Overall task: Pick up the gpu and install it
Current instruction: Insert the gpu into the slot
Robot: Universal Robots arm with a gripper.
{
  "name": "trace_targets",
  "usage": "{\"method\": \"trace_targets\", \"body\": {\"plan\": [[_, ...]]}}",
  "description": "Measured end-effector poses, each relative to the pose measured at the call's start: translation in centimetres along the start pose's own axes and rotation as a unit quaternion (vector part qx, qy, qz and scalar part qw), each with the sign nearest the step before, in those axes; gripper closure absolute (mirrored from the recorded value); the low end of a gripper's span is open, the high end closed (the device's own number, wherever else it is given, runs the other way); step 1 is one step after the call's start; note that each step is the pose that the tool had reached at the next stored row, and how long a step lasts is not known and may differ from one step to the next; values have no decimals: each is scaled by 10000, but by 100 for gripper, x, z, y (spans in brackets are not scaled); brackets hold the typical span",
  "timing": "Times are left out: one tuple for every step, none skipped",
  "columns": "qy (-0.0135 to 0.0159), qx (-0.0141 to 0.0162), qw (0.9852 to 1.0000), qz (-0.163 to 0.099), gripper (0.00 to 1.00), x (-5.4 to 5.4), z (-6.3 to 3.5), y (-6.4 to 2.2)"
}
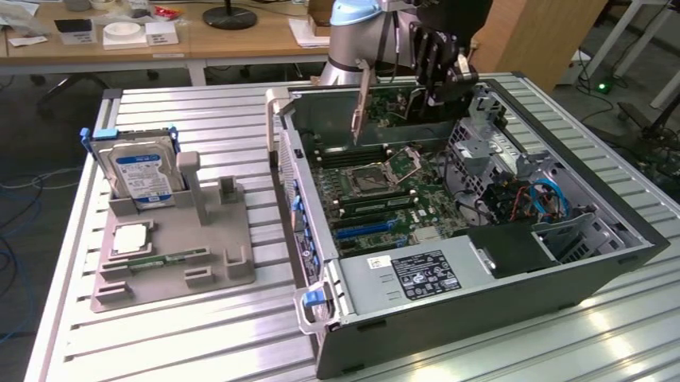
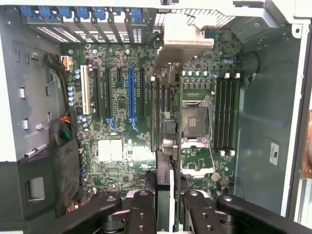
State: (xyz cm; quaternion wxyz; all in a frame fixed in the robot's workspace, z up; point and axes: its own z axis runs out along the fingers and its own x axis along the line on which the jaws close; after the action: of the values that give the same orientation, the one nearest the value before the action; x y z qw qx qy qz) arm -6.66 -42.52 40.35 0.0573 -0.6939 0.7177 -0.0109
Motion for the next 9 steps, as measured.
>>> {"method": "trace_targets", "body": {"plan": [[1, 0, 10000, 7, 73, 1, 2, 0], [2, 1, 10000, 14, 73, 3, 4, 0], [2, 2, 10000, 19, 73, 7, 7, 0], [3, 3, 10000, 24, 73, 10, 9, 0], [5, 2, 10000, 29, 73, 14, 8, 0], [7, 3, 10000, 34, 73, 19, 9, 0], [8, 3, 10000, 39, 73, 21, 10, 0], [8, 4, 10000, 43, 73, 23, 11, 0], [9, 4, 10000, 45, 73, 24, 11, 0]]}}
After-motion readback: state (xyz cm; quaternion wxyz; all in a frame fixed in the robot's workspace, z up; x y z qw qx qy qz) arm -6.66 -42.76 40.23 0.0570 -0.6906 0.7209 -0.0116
